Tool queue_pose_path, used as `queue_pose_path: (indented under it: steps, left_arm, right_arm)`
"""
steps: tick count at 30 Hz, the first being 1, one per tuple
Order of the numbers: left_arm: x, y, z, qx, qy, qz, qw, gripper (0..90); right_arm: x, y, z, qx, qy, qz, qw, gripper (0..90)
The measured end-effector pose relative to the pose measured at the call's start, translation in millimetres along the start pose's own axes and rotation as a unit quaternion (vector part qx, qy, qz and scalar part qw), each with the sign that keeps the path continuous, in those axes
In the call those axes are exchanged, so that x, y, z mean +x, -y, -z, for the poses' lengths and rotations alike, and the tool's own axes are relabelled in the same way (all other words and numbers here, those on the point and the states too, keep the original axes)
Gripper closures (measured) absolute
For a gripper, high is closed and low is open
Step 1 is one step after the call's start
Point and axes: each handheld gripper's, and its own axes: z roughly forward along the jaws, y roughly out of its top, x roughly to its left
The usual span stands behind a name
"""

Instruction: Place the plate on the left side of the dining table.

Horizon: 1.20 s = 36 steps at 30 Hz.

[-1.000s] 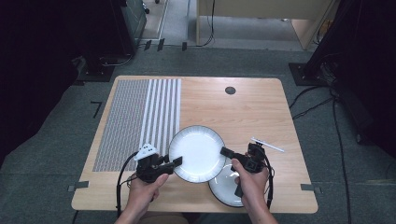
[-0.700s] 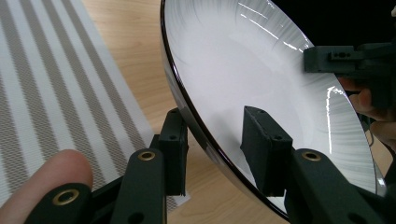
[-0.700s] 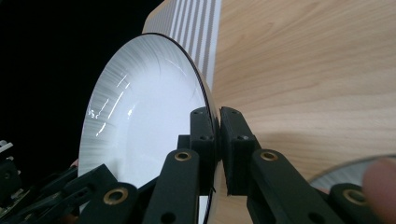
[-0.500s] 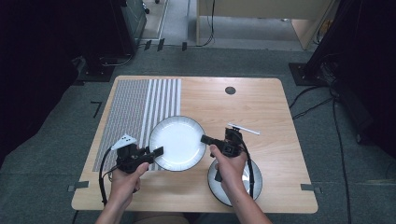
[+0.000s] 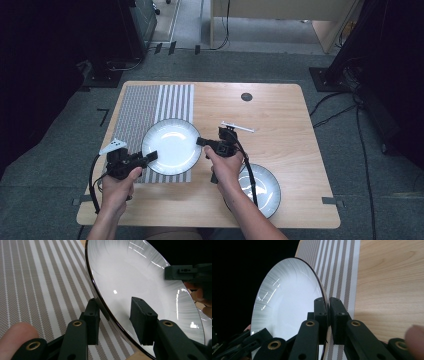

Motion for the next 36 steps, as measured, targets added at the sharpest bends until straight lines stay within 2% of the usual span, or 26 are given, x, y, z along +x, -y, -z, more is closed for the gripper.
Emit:
queue_pose_path:
  steps: [1, 4, 6, 7, 8, 9, 10, 11, 14, 16, 17, 18, 19, 20, 23, 28, 30, 36]
  left_arm:
    - [6.2, -2.8, -0.4, -0.001, -0.005, 0.001, 1.0, 61.2]
    - [11.6, -5.5, 0.2, -0.007, -0.009, 0.006, 0.9999, 62.1]
    - [22.8, -9.8, 0.1, -0.012, -0.015, 0.013, 0.9997, 62.6]
    - [22.8, -9.8, 0.1, -0.012, -0.015, 0.013, 0.9997, 62.7]
    - [28.0, -10.8, -0.9, -0.011, -0.017, 0.018, 0.9996, 62.8]
    - [34.5, -11.7, -2.5, -0.011, -0.02, 0.026, 0.9994, 62.9]
    - [34.5, -11.7, -2.5, -0.011, -0.02, 0.026, 0.9994, 63.0]
    - [43.1, -12.2, -5.8, -0.008, -0.029, 0.037, 0.9988, 63.0]
    - [55.8, -13.6, -9.5, -0.002, -0.04, 0.055, 0.9977, 63.0]
    - [59.9, -14.6, -10.6, -0.002, -0.044, 0.059, 0.9973, 63.1]
    - [66.8, -16.6, -11.6, -0.001, -0.05, 0.065, 0.9967, 63.3]
    - [70.5, -17.7, -12.2, -0.001, -0.053, 0.068, 0.9963, 63.5]
    - [70.5, -17.7, -12.2, -0.001, -0.053, 0.068, 0.9963, 63.7]
    - [77.9, -20.7, -14.3, 0.0, -0.064, 0.069, 0.9955, 63.8]
    - [88.1, -25.0, -19.6, 0.004, -0.072, 0.077, 0.9944, 64.5]
    - [101.6, -36.8, -30.8, 0.014, -0.087, 0.082, 0.9928, 64.0]
    - [103.1, -38.6, -33.0, 0.015, -0.091, 0.081, 0.9924, 63.4]
    - [117.3, -54.9, -53.9, 0.045, -0.113, 0.085, 0.9889, 62.2]
  right_arm:
    - [3.2, -1.8, -7.5, 0.004, 0.003, -0.001, 1.0, 85.4]
    - [5.1, -3.4, -13.7, 0.005, 0.003, 0.0, 1.0, 85.6]
    - [9.3, -6.4, -26.4, 0.009, 0.003, -0.002, 1.0, 85.8]
    - [9.3, -6.4, -26.4, 0.009, 0.003, -0.002, 1.0, 85.8]
    - [12.1, -8.6, -36.2, 0.011, 0.003, -0.004, 0.9999, 85.7]
    - [12.8, -9.4, -39.7, 0.011, 0.005, -0.004, 0.9999, 85.7]
    - [13.5, -10.1, -43.2, 0.011, 0.006, -0.004, 0.9999, 85.6]
    - [14.3, -11.4, -49.5, 0.01, 0.008, -0.003, 0.9999, 85.5]
    - [16.8, -14.0, -65.3, 0.015, 0.015, 0.0, 0.9998, 85.5]
    - [17.8, -14.9, -70.6, 0.018, 0.018, 0.001, 0.9997, 85.6]
    - [19.9, -16.6, -82.6, 0.019, 0.021, 0.002, 0.9996, 85.6]
    - [20.4, -16.9, -85.2, 0.019, 0.022, 0.002, 0.9996, 85.6]
    - [20.4, -16.9, -85.2, 0.019, 0.022, 0.002, 0.9996, 85.6]
    - [22.9, -18.4, -97.7, 0.02, 0.029, 0.006, 0.9994, 85.6]
    - [24.0, -21.1, -110.1, 0.021, 0.036, 0.006, 0.9991, 85.5]
    - [23.1, -28.8, -128.2, 0.022, 0.042, -0.009, 0.9988, 85.3]
    - [22.2, -31.5, -135.2, 0.022, 0.045, -0.015, 0.9986, 85.3]
    - [17.1, -38.7, -153.4, 0.019, 0.061, -0.032, 0.9975, 85.2]
